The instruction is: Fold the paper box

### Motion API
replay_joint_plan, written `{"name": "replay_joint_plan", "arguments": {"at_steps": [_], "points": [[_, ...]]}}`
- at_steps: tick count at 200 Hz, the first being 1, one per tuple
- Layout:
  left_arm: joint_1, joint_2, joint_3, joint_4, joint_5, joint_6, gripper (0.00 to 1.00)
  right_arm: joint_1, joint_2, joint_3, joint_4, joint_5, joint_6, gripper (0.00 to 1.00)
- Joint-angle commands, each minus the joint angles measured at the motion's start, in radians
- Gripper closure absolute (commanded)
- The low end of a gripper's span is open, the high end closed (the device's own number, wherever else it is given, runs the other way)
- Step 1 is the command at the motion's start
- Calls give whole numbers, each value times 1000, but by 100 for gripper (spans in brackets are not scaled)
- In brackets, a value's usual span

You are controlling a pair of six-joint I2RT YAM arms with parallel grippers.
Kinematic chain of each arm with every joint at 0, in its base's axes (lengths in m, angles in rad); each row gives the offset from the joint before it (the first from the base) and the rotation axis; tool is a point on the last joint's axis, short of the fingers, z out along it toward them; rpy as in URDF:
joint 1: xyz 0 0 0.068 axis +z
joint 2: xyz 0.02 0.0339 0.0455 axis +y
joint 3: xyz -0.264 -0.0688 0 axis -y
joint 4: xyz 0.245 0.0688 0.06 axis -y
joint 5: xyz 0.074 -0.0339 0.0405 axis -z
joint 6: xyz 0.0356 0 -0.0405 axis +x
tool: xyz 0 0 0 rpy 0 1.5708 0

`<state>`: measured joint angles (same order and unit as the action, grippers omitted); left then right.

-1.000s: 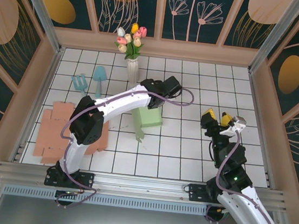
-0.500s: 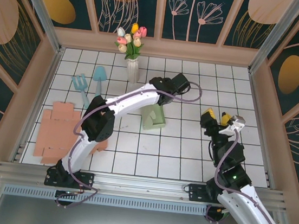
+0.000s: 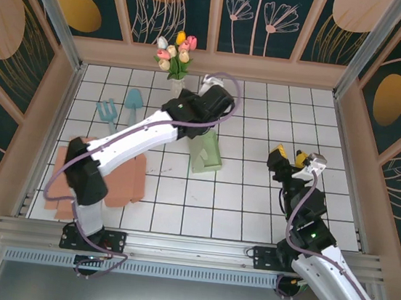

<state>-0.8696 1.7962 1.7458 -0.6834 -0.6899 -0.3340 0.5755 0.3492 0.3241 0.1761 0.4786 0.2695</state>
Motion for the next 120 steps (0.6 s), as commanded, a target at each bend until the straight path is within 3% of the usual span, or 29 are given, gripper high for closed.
{"name": "replay_joint_plan", "arguments": {"at_steps": [1, 31, 88, 120], "points": [[1, -46, -119, 105, 133, -215, 18, -9, 2, -13, 28, 17, -7, 27], [1, -37, -168, 120, 221, -272, 21, -11, 4, -15, 30, 16, -7, 27], [1, 9, -192, 67, 208, -277, 25, -12, 7, -13, 30, 9, -7, 27], [0, 17, -207, 63, 231, -260, 33, -13, 7, -14, 26, 9, -6, 27]]}}
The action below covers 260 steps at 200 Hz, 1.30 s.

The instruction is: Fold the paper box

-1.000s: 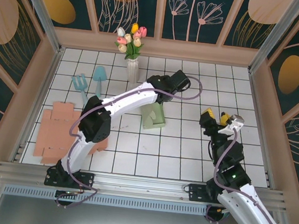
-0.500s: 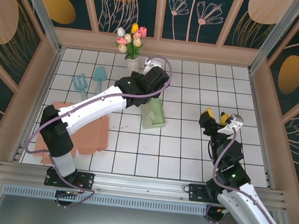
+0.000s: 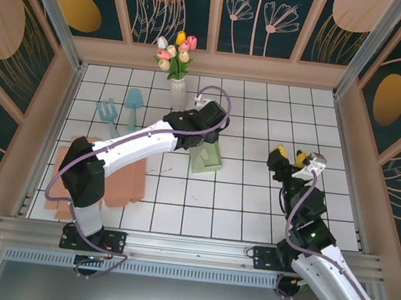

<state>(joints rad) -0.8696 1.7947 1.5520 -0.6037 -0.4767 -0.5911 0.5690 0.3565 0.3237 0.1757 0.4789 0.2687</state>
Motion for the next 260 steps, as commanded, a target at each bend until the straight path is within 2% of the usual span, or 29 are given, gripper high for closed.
{"name": "replay_joint_plan", "arguments": {"at_steps": [1, 37, 65, 132, 156, 176, 193, 214, 229, 244, 260], "points": [[0, 18, -13, -17, 18, -2, 34, -6, -1, -14, 27, 8, -6, 27], [0, 18, -25, -38, 25, 13, 42, -6, 0, -15, 31, 8, -5, 27], [1, 19, -30, -50, 32, 26, 55, -8, 0, -15, 28, 10, -6, 27], [1, 16, -9, -88, 23, 76, 76, -8, 2, -17, 31, 10, -6, 27], [0, 12, 16, -101, 20, 129, 88, -8, 10, -21, 40, -3, -9, 27], [0, 12, 42, -109, 15, 228, 100, -10, 39, -31, 76, -45, -24, 26], [0, -7, 57, -107, 23, 364, 100, -15, 94, -34, 120, -125, -43, 24], [1, -74, 21, -66, 67, 575, 100, -16, 176, -38, 200, -301, -109, 23], [0, -183, -53, 4, 110, 728, 100, -51, 245, -32, 268, -395, -148, 22], [0, -288, -153, 90, 176, 878, 100, -79, 327, -18, 349, -452, -196, 22], [0, -401, -258, 182, 237, 1007, 98, -106, 424, 11, 440, -459, -242, 22]]}}
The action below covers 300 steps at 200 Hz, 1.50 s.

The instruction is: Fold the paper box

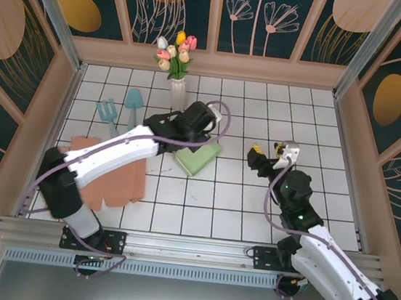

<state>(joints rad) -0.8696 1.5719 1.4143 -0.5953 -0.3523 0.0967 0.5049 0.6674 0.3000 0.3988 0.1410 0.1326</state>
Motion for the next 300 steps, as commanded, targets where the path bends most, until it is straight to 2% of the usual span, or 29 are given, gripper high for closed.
{"name": "replay_joint_plan", "arguments": {"at_steps": [1, 23, 45, 75, 99, 115, 135, 187, 242, 300], "points": [[0, -186, -128, 179, 116, 327, 98, -46, 119, 39, 221, -121, -109, 22], [1, -317, -234, 301, 202, 422, 96, -88, 227, 110, 298, -121, -188, 22], [0, -388, -290, 348, 257, 479, 97, -134, 304, 179, 319, -279, -368, 22], [0, -442, -349, 371, 291, 552, 100, -145, 370, 325, 35, -602, -724, 24], [0, -532, -480, 484, 361, 645, 100, -148, 386, 404, -127, -705, -861, 24], [1, -567, -523, 530, 377, 664, 100, -148, 411, 458, -216, -746, -900, 25], [0, -571, -514, 511, 382, 655, 100, -137, 439, 495, -299, -813, -964, 25], [1, -564, -523, 508, 382, 645, 100, -70, 458, 478, -311, -807, -1005, 26], [0, -558, -523, 498, 413, 635, 100, -41, 473, 480, -344, -861, -1016, 29], [0, -532, -517, 471, 441, 636, 100, -16, 525, 549, -449, -890, -1054, 44]]}}
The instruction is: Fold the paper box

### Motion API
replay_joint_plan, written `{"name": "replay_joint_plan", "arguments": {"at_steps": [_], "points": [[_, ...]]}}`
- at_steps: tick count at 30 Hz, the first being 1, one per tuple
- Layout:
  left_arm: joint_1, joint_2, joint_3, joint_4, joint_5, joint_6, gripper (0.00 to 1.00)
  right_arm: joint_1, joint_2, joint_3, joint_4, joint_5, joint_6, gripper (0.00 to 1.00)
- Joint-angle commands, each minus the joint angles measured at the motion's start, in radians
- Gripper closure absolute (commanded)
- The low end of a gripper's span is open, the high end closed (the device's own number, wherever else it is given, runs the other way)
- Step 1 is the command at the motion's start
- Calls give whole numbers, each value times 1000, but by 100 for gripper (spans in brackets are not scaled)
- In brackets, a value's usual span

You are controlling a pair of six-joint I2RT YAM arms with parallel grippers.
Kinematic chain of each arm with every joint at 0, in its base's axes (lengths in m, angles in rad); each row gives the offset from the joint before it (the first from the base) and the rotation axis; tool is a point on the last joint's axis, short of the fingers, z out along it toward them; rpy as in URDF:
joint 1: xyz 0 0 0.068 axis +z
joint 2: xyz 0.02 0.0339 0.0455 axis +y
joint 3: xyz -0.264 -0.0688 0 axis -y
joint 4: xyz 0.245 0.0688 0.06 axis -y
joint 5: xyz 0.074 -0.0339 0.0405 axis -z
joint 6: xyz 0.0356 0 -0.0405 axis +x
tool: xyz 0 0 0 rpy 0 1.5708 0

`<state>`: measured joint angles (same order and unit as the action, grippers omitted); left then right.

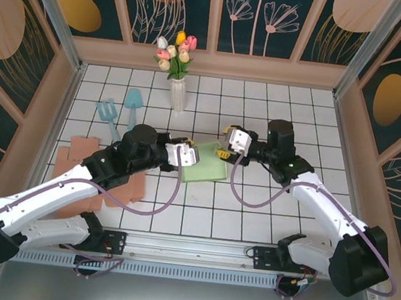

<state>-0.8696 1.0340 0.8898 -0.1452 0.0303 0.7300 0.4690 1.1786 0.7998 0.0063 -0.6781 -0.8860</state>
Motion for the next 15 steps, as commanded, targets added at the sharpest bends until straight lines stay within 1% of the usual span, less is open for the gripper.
{"name": "replay_joint_plan", "arguments": {"at_steps": [1, 4, 9, 12, 15], "points": [[0, 6, 7, 21, 59, 3, 100, 22, 14, 50, -58, -71, -36, 45], [0, 7, 3, 16, 74, 11, 100, 35, 27, 67, -84, -72, -47, 54], [1, 3, -5, 22, 84, 14, 100, 42, 40, 81, -107, -77, -58, 63], [-1, 0, -7, 28, 79, 11, 100, 43, 40, 77, -112, -78, -62, 73], [-1, -5, -11, 41, 77, 1, 99, 43, 39, 72, -123, -83, -67, 85]]}}
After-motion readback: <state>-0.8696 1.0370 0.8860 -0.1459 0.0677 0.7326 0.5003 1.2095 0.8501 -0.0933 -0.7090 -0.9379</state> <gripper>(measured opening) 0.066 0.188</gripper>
